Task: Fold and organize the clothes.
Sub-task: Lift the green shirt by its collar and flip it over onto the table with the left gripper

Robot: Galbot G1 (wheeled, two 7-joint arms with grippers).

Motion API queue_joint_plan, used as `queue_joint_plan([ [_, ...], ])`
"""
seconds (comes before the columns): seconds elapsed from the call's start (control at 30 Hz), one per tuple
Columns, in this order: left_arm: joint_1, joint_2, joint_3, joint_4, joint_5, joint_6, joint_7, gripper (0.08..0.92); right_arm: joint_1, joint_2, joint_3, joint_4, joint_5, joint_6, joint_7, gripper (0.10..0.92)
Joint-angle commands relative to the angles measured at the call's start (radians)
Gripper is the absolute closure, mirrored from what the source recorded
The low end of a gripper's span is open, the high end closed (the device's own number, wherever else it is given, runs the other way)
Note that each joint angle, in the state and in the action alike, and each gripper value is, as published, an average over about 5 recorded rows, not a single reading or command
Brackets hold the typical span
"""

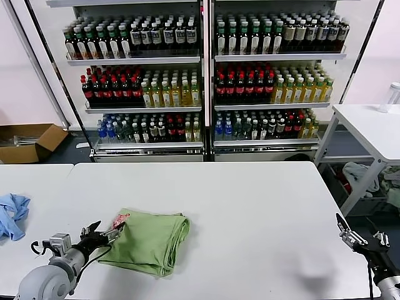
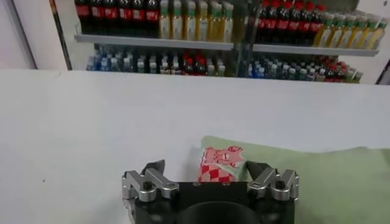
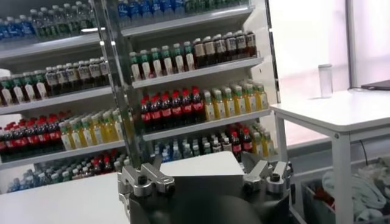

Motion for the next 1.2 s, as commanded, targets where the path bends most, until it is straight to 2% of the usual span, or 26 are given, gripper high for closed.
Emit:
queue_joint_plan([
  [0.03, -0.007, -0.015, 0.012, 0.037, -0.002, 0.021, 0.011, 0.177, 0.001, -0.001, 0.0, -0.002, 0.001, 0.002, 0.001, 0.203],
  [0.23, 0.0, -0.027, 0.024, 0.026, 0.0, 0.016, 0.017, 0.18, 0.004, -0.002, -0.004, -0.005, 0.0, 0.004, 0.001, 0.203],
  [0.33, 0.002, -0.031, 0.033, 0.021, 0.003, 0.01, 0.024, 0.22, 0.005, -0.002, -0.005, -0.007, 0.0, 0.005, 0.001, 0.203],
  [0.8, 0.025, -0.05, 0.035, 0.019, 0.039, -0.042, 0.044, 0.637, 0.002, -0.003, -0.003, -0.015, -0.004, 0.011, -0.004, 0.203],
  [1.0, 0.044, -0.072, -0.015, 0.0, 0.032, -0.056, 0.034, 0.81, 0.008, -0.005, -0.007, -0.019, -0.007, 0.013, -0.01, 0.203],
  [1.1, 0.056, -0.094, -0.076, -0.02, 0.013, -0.059, 0.027, 0.872, 0.011, -0.006, -0.007, -0.023, -0.009, 0.016, -0.016, 0.203],
  [1.2, 0.069, -0.121, -0.162, -0.044, -0.001, -0.059, 0.024, 0.884, 0.012, -0.004, -0.009, -0.026, -0.012, 0.02, -0.022, 0.203],
])
